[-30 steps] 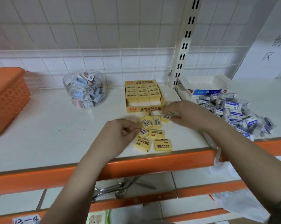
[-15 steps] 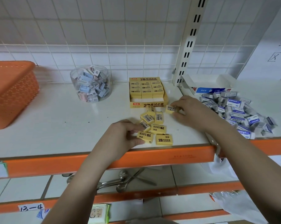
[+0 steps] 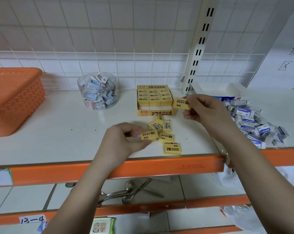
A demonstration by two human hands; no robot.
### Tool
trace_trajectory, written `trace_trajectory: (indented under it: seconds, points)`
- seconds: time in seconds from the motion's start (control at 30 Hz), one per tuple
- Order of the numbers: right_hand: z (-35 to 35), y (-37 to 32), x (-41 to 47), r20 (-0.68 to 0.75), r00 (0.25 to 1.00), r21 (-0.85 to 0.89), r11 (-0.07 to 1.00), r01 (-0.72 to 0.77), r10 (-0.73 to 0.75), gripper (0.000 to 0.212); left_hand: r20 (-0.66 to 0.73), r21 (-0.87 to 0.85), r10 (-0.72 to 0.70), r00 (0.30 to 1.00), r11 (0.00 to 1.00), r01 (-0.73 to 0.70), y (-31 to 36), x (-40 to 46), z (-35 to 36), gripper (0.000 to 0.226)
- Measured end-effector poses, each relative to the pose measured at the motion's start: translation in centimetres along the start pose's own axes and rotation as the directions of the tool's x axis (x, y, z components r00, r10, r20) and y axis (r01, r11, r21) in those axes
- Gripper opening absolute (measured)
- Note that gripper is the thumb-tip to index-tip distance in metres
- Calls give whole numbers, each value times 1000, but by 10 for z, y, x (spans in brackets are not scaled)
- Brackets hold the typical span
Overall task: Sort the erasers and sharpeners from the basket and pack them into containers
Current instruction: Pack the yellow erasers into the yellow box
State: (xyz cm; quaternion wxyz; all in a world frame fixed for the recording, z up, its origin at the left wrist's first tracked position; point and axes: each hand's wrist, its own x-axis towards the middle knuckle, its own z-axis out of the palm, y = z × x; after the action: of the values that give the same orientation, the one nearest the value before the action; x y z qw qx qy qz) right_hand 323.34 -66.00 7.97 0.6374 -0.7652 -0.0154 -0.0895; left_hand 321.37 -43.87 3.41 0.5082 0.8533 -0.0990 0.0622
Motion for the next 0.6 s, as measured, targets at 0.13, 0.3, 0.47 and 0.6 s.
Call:
trace_trajectory:
  seconds: [0.13,0.3,0.47,0.6]
  points:
    - [4,-5,-1,3,1000,73,997,-21,21,16,-128,-89,47,991,994,-59,8,12,-14,25]
    - [12,-7,-1,14,998,225,972,-64,62,15,-195,-148,39,980,987,-69,18,23,-31,29]
    - [19,-6,2,110,973,391,891,-232,205,10,-242,-103,79,967,989,-107,15,23,-38,34]
    - [26,-6,7,198,962,256,938,-233,186,15,-294,-93,83,952,989,-115,12,20,-40,36]
